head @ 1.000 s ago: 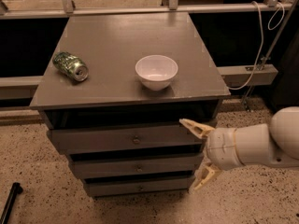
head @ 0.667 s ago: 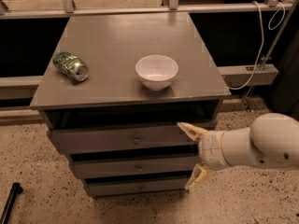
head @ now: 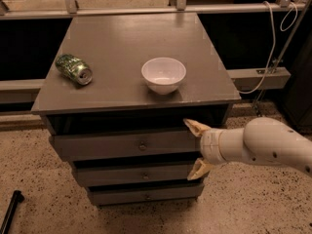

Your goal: Open top drawer

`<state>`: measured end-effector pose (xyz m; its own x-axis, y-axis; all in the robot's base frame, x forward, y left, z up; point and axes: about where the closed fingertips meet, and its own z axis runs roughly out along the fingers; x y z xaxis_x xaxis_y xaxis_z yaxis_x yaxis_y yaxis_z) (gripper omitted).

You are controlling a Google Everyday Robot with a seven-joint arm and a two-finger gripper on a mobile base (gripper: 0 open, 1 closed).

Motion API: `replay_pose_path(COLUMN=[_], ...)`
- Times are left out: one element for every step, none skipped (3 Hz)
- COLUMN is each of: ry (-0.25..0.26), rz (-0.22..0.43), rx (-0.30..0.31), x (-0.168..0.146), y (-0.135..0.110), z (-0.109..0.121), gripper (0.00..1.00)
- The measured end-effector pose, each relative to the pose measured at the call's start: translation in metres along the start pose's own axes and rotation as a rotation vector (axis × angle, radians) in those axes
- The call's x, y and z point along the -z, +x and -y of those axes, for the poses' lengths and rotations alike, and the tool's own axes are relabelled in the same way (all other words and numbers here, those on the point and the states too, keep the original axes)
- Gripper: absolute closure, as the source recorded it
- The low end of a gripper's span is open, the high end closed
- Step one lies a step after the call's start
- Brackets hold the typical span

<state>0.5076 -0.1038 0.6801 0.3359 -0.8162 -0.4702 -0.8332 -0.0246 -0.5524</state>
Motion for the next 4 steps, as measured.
replay_pose_path(ry=[-0.008, -0.037, -0.071, -0.121], rz=[-0.001, -0.012, -0.020, -0.035], rx=[0.038, 0.014, -0.016, -0.038], x=[-0.020, -0.031, -0.037, -0.049], y=[0.016, 0.026, 0.029, 0.027], z=[0.028, 0.046, 0.058, 0.050], gripper=[0.00, 0.00, 0.00, 0.17])
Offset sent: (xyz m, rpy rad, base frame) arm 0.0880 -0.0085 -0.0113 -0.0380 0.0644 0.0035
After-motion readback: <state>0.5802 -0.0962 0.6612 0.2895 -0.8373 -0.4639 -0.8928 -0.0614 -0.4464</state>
